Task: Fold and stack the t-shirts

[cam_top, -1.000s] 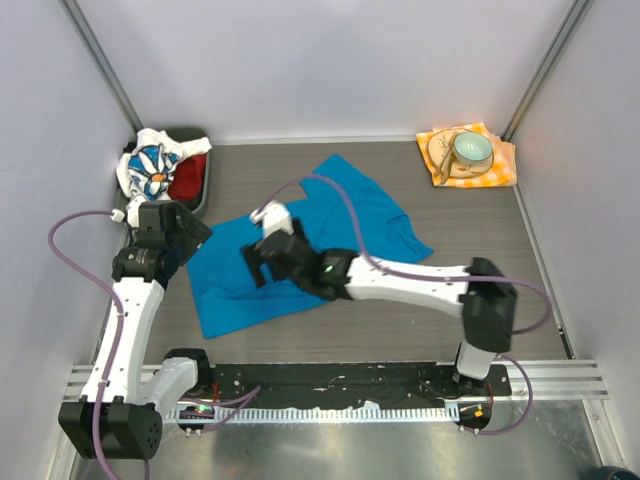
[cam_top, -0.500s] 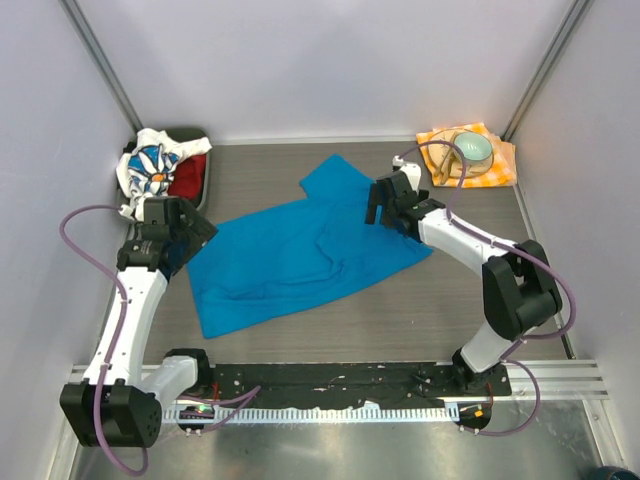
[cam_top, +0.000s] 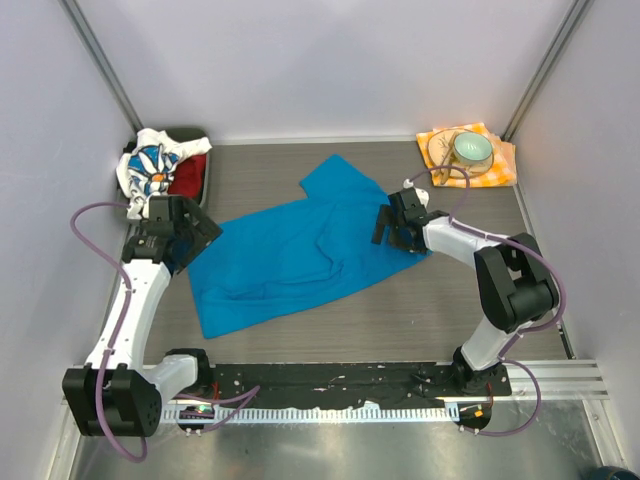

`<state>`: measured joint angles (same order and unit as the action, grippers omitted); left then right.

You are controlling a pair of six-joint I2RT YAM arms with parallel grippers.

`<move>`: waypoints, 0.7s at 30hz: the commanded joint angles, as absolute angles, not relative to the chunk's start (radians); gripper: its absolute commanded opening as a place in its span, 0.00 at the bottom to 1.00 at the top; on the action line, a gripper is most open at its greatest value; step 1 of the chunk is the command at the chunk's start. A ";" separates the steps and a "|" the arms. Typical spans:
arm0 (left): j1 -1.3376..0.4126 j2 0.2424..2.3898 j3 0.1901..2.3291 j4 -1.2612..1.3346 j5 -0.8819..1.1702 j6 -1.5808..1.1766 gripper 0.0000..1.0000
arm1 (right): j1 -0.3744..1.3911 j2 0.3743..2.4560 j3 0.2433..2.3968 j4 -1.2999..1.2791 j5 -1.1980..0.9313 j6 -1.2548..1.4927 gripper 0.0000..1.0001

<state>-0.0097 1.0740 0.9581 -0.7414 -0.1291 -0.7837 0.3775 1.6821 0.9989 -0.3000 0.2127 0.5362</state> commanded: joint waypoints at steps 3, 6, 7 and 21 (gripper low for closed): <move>-0.003 1.101 0.936 -0.675 -0.084 -0.779 1.00 | 0.379 1.618 0.943 -0.273 0.181 0.565 0.99; -0.003 1.112 0.934 -0.675 -0.069 -0.781 1.00 | 0.379 1.618 0.924 -0.282 0.195 0.569 0.99; -0.003 1.114 0.934 -0.676 -0.068 -0.781 1.00 | 0.379 1.615 0.911 -0.294 0.210 0.572 0.99; -0.003 1.101 0.913 -0.680 -0.054 -0.788 1.00 | 0.393 1.379 0.770 -0.618 0.316 0.808 1.00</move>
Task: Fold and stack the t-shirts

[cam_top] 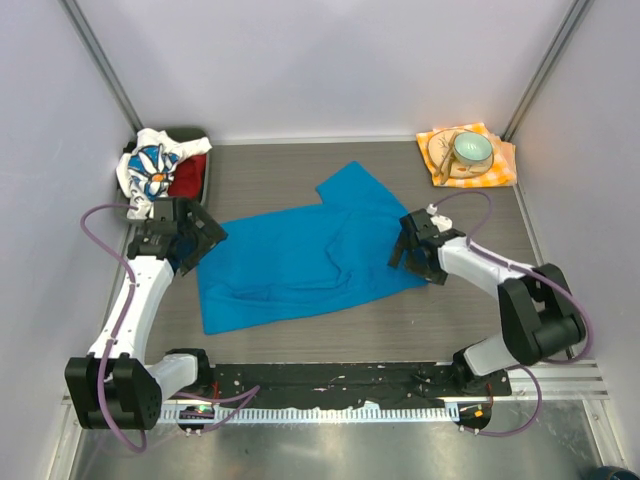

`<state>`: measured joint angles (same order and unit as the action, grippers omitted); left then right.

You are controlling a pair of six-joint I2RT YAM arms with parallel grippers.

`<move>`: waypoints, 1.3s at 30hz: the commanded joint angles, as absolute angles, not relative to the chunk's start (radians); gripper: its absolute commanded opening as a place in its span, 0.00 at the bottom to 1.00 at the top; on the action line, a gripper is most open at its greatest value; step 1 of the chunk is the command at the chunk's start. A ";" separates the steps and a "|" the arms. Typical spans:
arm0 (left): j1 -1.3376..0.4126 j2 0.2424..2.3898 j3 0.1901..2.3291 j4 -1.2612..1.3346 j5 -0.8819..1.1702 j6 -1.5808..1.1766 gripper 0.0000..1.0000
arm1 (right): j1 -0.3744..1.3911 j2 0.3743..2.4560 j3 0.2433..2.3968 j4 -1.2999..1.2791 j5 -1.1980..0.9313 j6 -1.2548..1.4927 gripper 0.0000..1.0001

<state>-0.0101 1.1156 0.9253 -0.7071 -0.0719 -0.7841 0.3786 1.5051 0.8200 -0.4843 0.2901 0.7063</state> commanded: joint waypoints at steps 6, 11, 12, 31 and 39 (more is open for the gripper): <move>-0.005 1.088 0.884 -0.687 -0.057 -0.788 1.00 | 0.477 1.169 0.709 -0.796 0.374 0.925 1.00; -0.005 1.069 0.865 -0.684 -0.048 -0.792 1.00 | 0.598 1.029 0.774 -0.852 0.434 0.906 1.00; -0.005 1.072 0.867 -0.683 -0.040 -0.793 1.00 | 0.610 1.016 0.802 -0.803 0.407 0.881 1.00; -0.003 1.074 0.913 -0.730 -0.100 -0.781 1.00 | 0.736 1.589 1.034 -0.353 0.101 0.684 0.65; -0.003 1.080 0.917 -0.732 -0.104 -0.775 1.00 | 0.781 1.678 1.106 -0.357 0.104 0.692 0.64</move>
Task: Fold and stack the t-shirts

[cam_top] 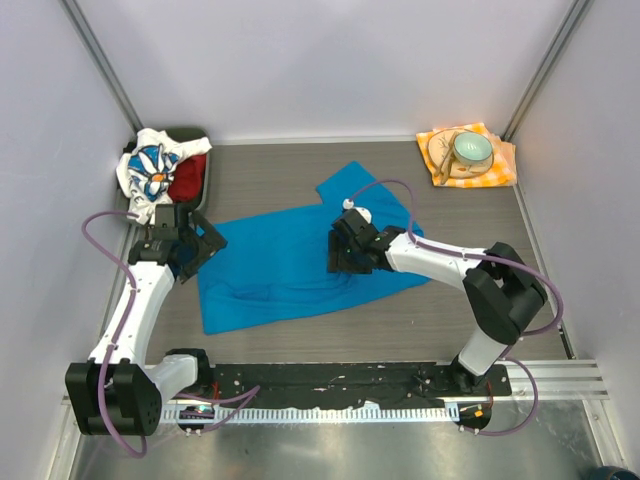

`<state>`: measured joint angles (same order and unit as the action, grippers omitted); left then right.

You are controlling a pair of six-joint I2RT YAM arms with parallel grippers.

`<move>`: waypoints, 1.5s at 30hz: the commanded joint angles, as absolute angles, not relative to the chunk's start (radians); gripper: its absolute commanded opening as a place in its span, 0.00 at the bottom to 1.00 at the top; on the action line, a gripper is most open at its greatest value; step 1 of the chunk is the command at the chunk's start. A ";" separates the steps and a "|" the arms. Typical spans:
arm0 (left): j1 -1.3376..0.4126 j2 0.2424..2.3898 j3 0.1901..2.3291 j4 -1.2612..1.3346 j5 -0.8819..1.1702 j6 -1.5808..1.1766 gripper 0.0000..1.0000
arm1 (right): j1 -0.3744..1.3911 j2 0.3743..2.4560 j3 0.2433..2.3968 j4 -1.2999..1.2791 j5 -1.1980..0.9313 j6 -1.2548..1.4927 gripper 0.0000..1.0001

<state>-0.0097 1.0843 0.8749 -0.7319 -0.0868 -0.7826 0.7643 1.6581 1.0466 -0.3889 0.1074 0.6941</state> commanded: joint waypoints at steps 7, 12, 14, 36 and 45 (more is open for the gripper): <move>-0.003 1.078 0.911 -0.733 -0.112 -0.767 1.00 | 0.801 1.701 1.111 -0.365 0.109 0.696 0.58; -0.003 1.074 0.905 -0.732 -0.110 -0.767 1.00 | 0.810 1.686 1.109 -0.390 0.130 0.696 0.57; -0.005 1.072 0.900 -0.729 -0.109 -0.767 1.00 | 0.813 1.677 1.106 -0.400 0.146 0.693 0.56; -0.005 1.072 0.890 -0.724 -0.109 -0.762 1.00 | 0.833 1.741 1.118 -0.417 0.179 0.690 0.43; -0.003 1.078 0.893 -0.726 -0.112 -0.755 1.00 | 0.839 1.776 1.124 -0.406 0.183 0.693 0.21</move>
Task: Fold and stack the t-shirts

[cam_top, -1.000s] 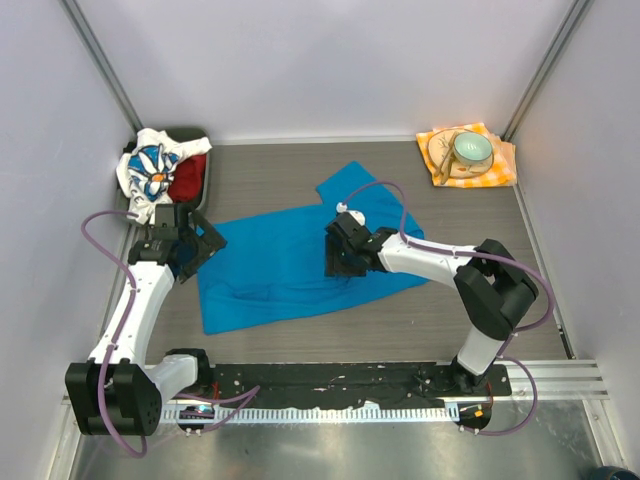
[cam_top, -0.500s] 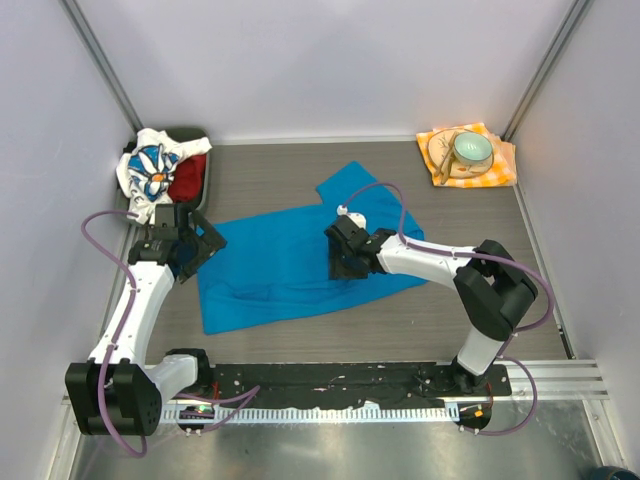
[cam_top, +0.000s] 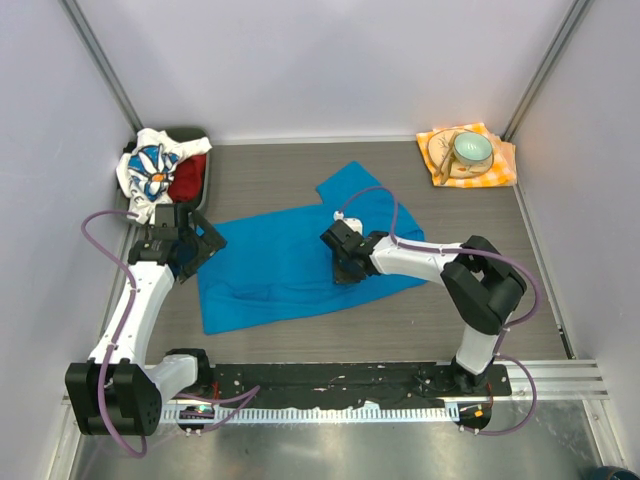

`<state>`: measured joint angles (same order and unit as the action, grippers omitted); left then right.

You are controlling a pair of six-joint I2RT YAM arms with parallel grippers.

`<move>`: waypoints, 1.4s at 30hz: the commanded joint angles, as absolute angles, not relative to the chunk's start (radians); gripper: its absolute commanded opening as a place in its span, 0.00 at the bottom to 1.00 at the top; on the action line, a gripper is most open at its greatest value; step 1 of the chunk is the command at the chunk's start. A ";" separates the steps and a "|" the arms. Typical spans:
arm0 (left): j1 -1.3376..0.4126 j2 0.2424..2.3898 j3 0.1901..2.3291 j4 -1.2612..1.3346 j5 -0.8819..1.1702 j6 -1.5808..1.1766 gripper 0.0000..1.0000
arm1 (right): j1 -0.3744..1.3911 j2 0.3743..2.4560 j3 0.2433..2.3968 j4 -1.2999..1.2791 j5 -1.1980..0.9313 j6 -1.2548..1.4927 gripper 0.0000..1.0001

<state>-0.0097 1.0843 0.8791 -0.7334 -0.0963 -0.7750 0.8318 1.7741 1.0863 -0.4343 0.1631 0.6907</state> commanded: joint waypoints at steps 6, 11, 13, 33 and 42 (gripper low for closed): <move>-0.003 1.081 0.891 -0.726 -0.112 -0.755 1.00 | 0.842 1.772 1.149 -0.414 0.202 0.690 0.01; -0.003 1.083 0.893 -0.724 -0.110 -0.758 1.00 | 0.851 1.772 1.195 -0.419 0.229 0.683 0.01; -0.005 1.083 0.893 -0.724 -0.110 -0.758 1.00 | 0.851 1.778 1.219 -0.419 0.242 0.683 0.01; -0.005 1.066 0.919 -0.755 -0.114 -0.750 1.00 | 0.851 1.751 1.295 -0.502 0.435 0.615 0.99; -0.003 1.043 0.923 -0.764 -0.078 -0.752 1.00 | 0.711 1.580 1.134 -0.523 0.517 0.569 1.00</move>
<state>-0.0097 1.0737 0.8806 -0.7559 -0.0925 -0.7723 0.8146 1.6180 1.2118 -0.5144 0.4622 0.5945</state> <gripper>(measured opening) 0.996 0.995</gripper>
